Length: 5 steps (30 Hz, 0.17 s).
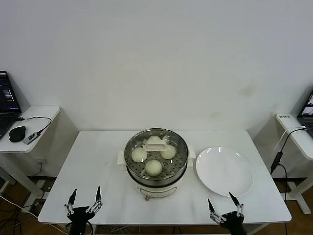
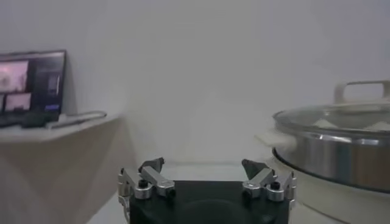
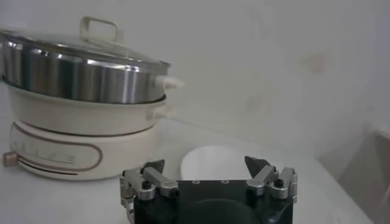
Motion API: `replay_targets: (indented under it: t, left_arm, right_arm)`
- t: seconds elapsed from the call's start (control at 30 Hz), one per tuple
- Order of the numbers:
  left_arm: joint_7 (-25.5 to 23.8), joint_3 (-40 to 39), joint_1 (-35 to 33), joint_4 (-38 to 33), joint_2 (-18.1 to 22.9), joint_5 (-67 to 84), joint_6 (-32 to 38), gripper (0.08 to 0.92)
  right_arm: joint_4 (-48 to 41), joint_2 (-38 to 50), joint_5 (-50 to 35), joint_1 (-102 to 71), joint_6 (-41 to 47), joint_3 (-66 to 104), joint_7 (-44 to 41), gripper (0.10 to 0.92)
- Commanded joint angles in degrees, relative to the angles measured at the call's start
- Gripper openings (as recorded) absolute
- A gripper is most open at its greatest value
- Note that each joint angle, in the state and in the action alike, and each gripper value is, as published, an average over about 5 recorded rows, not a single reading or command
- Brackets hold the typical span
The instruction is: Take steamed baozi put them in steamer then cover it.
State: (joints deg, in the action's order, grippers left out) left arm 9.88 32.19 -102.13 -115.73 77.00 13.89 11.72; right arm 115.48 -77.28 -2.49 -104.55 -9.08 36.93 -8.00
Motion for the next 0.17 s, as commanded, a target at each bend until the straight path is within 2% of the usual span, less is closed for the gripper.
replay_targets:
  t: [0.03, 0.17]
  left_arm:
    - [-0.2, 0.5, -1.3, 1.1, 0.3, 4.8, 0.4, 0.823]
    - [-0.3, 0.4, -1.8, 0.7, 0.1, 4.9, 0.0, 0.823]
  right_arm:
    - [1.6, 1.0, -0.5, -1.0, 1.7, -2.1, 0.9, 0.823]
    - [1.6, 0.7, 0.3, -0.9, 1.9, -2.8, 1.2, 0.823]
